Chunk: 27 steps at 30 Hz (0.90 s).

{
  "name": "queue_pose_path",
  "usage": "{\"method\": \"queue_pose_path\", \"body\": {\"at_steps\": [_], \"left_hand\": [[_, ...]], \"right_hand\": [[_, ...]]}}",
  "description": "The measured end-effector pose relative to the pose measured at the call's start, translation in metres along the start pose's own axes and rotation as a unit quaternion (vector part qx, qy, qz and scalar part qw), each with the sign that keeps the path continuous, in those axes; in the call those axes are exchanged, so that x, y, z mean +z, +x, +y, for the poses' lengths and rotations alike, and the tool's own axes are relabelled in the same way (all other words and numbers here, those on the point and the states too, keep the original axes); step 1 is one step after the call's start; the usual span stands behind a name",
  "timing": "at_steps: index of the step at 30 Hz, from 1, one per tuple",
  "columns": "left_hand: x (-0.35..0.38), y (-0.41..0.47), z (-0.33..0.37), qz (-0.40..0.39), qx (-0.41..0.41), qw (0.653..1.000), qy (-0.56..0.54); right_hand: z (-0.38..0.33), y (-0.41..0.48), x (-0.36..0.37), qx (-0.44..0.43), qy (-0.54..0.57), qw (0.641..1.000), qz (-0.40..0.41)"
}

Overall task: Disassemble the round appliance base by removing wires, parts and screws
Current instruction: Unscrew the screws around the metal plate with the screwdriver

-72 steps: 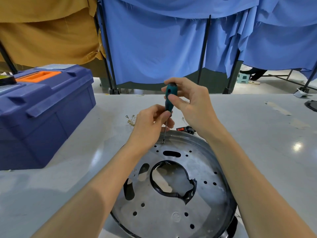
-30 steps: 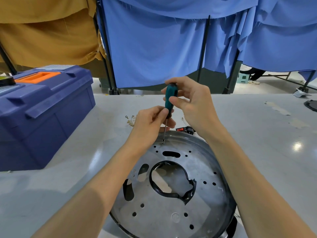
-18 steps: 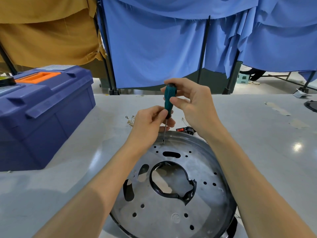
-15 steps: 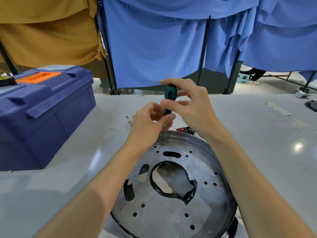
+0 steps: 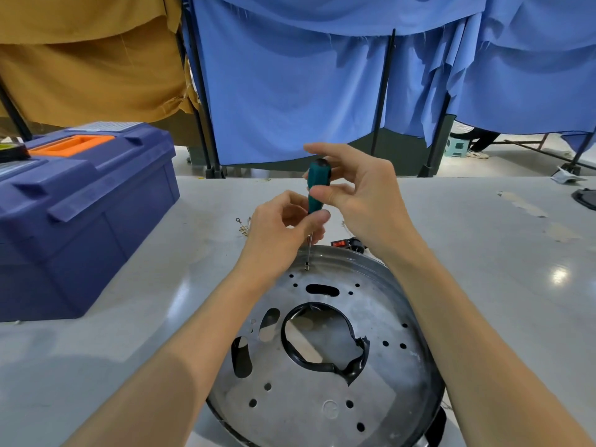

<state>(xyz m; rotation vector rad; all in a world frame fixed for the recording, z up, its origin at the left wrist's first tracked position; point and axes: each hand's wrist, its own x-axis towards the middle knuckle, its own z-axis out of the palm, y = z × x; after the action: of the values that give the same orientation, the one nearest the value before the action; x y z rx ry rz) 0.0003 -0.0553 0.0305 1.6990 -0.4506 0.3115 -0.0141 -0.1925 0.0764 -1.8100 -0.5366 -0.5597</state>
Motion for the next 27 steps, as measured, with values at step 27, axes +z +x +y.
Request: {"method": "queue_pose_path", "body": {"at_steps": [27], "left_hand": [[-0.0043, 0.0024, -0.0039, -0.036, -0.031, 0.997, -0.059]], "right_hand": [[0.0024, 0.0016, -0.0013, 0.009, -0.005, 1.0, 0.004]]}}
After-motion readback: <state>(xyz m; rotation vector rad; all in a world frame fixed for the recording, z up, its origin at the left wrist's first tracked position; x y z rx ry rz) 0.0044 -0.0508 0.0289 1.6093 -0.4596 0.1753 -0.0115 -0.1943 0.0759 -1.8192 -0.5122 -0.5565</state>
